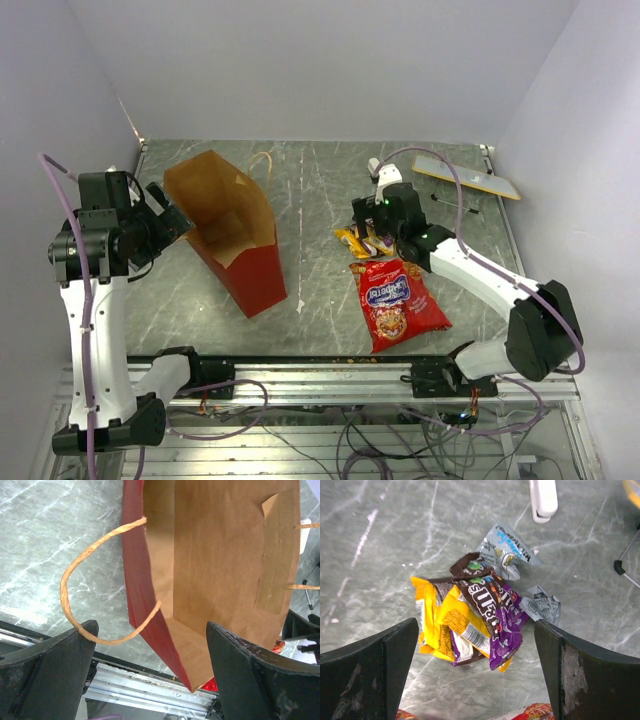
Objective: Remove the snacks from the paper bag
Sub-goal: Adjust the paper bag at the center of the board, then reset both arms
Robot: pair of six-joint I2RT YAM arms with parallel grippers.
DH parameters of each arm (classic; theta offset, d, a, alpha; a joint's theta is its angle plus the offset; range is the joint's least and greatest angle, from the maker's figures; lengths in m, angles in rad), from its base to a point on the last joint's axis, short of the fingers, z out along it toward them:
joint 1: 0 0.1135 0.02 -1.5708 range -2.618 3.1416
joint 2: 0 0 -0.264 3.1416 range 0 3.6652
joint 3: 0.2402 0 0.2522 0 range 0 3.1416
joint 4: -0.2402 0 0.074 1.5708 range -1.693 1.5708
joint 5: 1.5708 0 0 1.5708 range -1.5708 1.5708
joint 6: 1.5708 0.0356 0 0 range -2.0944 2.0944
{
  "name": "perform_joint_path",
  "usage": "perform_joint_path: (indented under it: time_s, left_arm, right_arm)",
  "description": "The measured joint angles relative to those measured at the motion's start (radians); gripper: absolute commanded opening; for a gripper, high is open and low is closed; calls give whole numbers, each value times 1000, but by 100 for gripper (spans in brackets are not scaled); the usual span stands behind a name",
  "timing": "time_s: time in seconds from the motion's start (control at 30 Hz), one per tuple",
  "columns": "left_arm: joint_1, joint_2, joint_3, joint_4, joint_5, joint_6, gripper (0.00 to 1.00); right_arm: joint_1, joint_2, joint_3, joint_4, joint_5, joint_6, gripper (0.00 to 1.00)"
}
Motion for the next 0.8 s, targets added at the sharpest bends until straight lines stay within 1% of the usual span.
perform_joint_path:
  time_s: [0.1, 0.27, 0.37, 0.5, 0.63, 0.8]
  left_arm:
    - [0, -4, 25, -11, -19, 2, 100]
    - [0, -3, 127, -10, -27, 21, 99]
    - [0, -3, 199, -11, -46, 30, 99]
    - [0, -3, 244, -23, -75, 35, 100]
    - [0, 4, 305, -60, -96, 51, 99]
    - [-7, 65, 526, -52, -60, 134, 100]
  right_arm:
    - [11, -39, 23, -19, 11, 23, 100]
    - [17, -128, 51, -80, 40, 128, 100]
    - [17, -197, 82, -127, 31, 154, 100]
    - [18, -304, 124, -165, 19, 203, 100]
    - [18, -368, 186, -232, 11, 247, 100]
    - [18, -415, 335, -368, -1, 263, 100]
